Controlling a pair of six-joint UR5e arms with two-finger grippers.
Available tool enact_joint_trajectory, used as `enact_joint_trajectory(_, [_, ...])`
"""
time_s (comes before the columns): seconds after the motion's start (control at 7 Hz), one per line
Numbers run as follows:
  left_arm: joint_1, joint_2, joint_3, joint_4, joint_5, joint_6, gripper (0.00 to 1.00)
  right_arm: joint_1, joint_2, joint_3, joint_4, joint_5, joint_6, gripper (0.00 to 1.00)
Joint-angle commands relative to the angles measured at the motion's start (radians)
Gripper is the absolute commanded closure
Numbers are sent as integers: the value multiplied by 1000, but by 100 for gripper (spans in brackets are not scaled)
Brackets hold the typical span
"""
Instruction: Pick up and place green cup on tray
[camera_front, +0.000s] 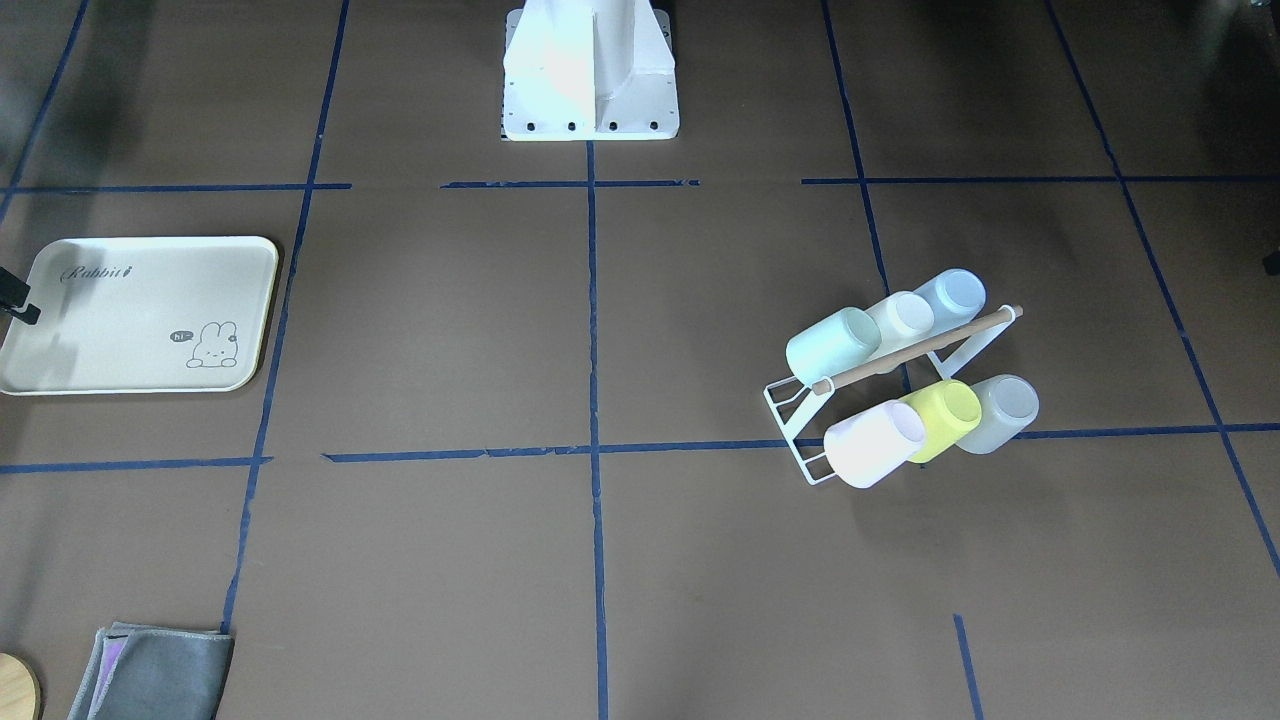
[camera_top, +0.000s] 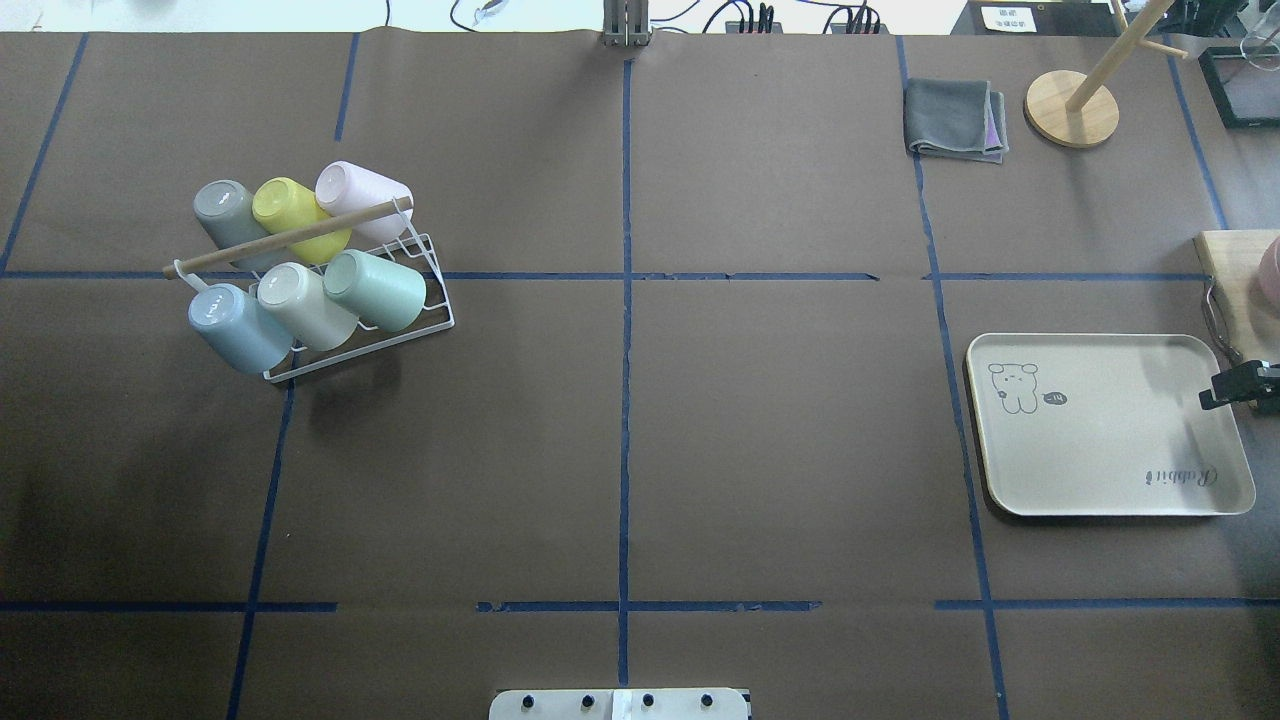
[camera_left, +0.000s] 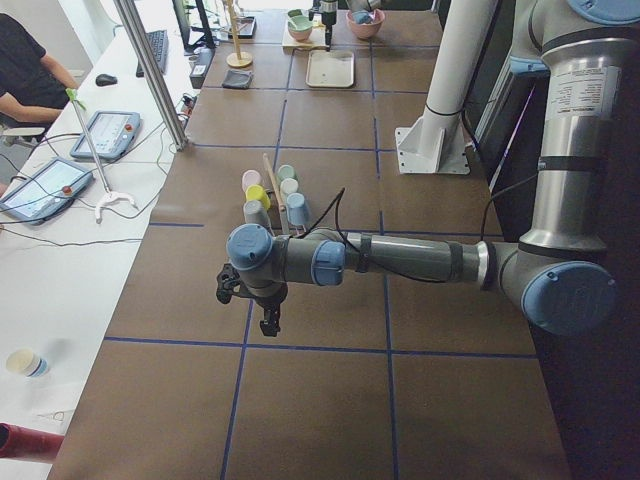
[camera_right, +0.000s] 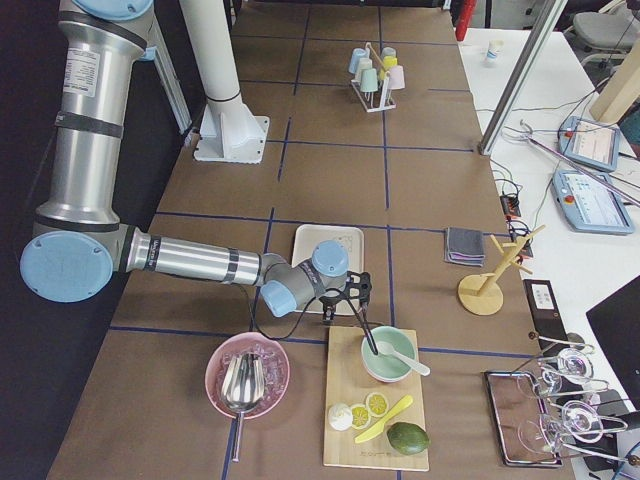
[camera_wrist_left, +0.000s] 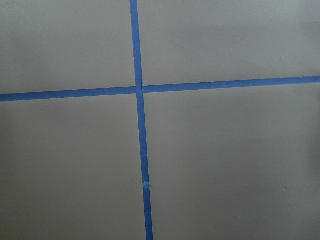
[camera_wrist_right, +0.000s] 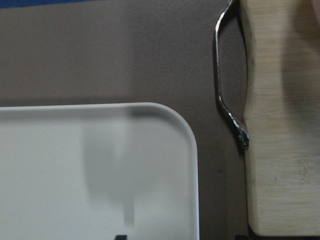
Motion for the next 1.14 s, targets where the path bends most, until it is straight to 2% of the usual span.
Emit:
enact_joint_trajectory(0.0, [3, 0, 0, -1, 0, -4, 0, -20, -1, -5, 0, -4, 5, 29])
enact_joint_trajectory(0.14, [3, 0, 0, 1, 0, -4, 0, -22, -2, -5, 0, -2, 5, 31])
enact_joint_trajectory(0.29, [3, 0, 0, 1, -1, -4, 0, -22, -5, -5, -2, 1, 5, 41])
enact_joint_trajectory(0.57, [5, 0, 2, 1, 0, -4, 0, -22, -22, -5, 0, 3, 5, 53])
enact_joint_trajectory(1.0, [5, -2, 5, 1, 0, -4, 0, -23, -24, -16, 0, 4, 4, 56])
